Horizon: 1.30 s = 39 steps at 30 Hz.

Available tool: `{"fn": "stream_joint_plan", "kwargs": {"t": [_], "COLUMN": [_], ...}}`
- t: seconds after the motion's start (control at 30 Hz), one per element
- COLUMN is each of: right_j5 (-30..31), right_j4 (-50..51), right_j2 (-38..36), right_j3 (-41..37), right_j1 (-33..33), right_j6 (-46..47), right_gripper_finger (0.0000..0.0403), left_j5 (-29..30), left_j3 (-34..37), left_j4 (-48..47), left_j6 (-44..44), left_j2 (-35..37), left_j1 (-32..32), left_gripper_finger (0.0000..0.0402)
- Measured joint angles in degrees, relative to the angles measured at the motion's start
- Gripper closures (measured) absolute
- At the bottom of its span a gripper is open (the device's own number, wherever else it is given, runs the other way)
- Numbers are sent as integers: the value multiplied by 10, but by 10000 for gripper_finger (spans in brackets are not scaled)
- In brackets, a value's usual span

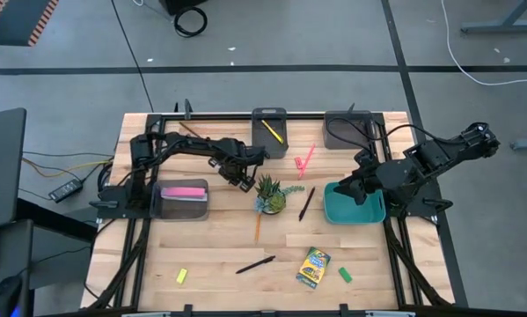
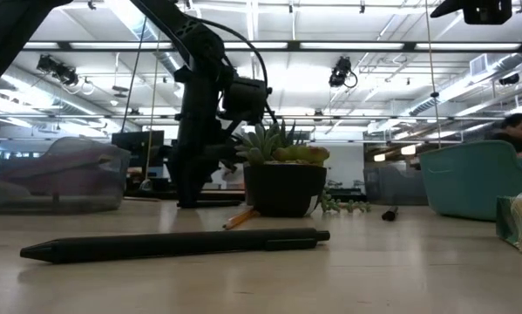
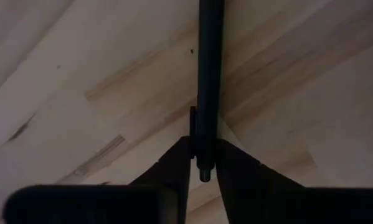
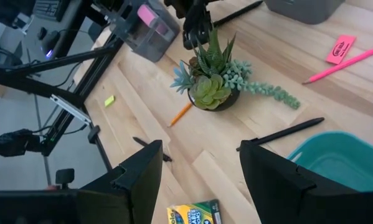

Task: Sort crayons/erasers/pens/pencils in bins
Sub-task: Put the left black pen into the left black bin

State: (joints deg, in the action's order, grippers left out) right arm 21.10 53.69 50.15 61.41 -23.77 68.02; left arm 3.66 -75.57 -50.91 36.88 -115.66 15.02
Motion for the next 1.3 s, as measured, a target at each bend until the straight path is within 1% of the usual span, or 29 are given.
{"fn": "stream_joint_plan", "kwargs": {"t": [0.1, 0.3, 0.37, 0.43, 0.5, 0.67, 0.83, 0.97, 1.07, 1.13, 1.2, 1.3], "right_j5": [0, 0, 0, 0, 0, 6, 18, 18, 18, 18, 19, 29], "right_j4": [0, 0, 0, 0, 1, 4, 4, 4, 4, 5, 7, 8], "right_j2": [0, 0, 0, 0, 0, 0, 0, 0, 0, 0, 0, 0], "right_j3": [0, 0, 0, 0, 0, 0, 0, 0, 0, 0, 0, 0], "right_j1": [0, 0, 0, 0, 0, 0, 0, 0, 0, 0, 0, 0], "right_j6": [1, -1, -1, -3, -5, -6, -6, -6, -6, -6, -7, -8], "right_gripper_finger": [181, 181, 181, 181, 181, 181, 181, 181, 181, 181, 181, 181], "left_j5": [-1, -6, -12, -2, 4, 2, -6, -15, -21, -38, -66, -79], "left_j3": [0, -1, 0, 1, 3, 2, 1, 1, 1, 1, 1, 1], "left_j4": [0, -6, -14, -26, -50, -74, -52, -15, -13, -10, -7, 1], "left_j6": [0, -1, -16, -34, -46, -59, -26, 7, 10, 10, 5, -4], "left_j2": [-1, 1, 6, 13, 26, 63, 107, 147, 167, 172, 173, 163], "left_j1": [6, 21, 24, 24, 26, 32, 54, 77, 94, 104, 111, 102], "left_gripper_finger": [355, 353, 346, 344, 350, 380, 399, 396, 398, 397, 385, 355]}}
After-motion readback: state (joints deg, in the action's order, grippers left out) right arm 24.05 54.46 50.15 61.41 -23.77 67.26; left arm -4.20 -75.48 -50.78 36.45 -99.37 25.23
